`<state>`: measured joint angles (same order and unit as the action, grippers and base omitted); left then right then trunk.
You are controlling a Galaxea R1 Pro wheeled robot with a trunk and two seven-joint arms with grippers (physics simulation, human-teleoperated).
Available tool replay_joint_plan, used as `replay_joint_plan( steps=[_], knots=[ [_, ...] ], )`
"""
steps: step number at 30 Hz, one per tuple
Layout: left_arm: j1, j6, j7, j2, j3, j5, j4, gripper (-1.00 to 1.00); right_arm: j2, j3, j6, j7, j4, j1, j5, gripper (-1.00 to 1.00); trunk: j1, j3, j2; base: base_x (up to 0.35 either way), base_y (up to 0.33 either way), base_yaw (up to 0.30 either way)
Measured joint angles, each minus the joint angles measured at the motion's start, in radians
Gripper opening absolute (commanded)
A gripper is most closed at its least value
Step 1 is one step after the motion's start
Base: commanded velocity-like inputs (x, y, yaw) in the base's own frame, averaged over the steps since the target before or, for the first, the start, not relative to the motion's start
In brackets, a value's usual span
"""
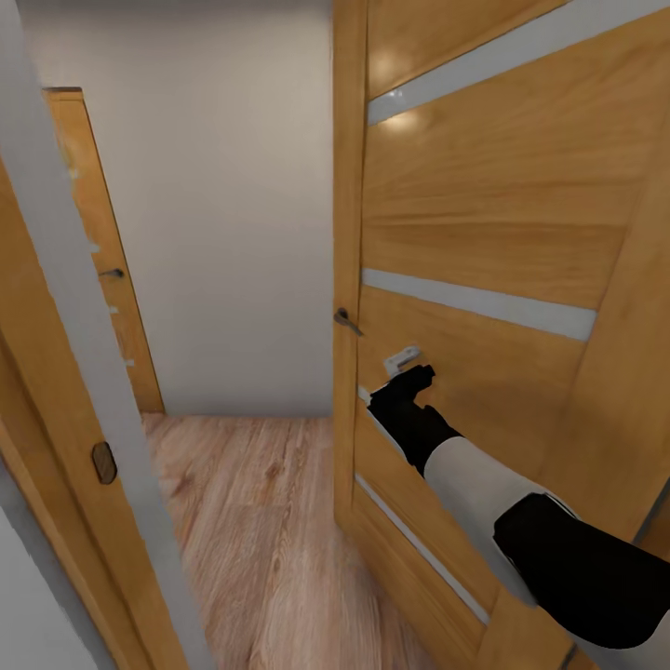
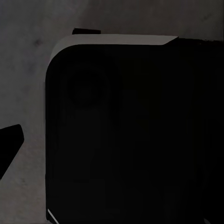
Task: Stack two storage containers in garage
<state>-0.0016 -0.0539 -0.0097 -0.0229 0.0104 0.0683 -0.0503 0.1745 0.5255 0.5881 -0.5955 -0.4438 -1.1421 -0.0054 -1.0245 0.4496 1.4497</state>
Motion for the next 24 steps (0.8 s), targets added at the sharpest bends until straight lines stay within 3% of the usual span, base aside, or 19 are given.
replay_joint_plan(
  steps=[18,24],
  knots=[
    [0.0,0.0,0.0,0.0,0.0,0.0,0.0,1.0,0.0,0.003,-0.004,-0.024,0.0,-0.002,-0.014,1.0,-0.001,0.0,0.0,0.028,-0.016,0.0],
    [0.0,0.0,0.0,0.0,0.0,0.0,0.0,1.0,0.0,-0.001,0.002,-0.047,0.103,-0.073,0.001,1.0,-0.001,0.0,0.0,0.0,0.0,0.0]
  ],
)
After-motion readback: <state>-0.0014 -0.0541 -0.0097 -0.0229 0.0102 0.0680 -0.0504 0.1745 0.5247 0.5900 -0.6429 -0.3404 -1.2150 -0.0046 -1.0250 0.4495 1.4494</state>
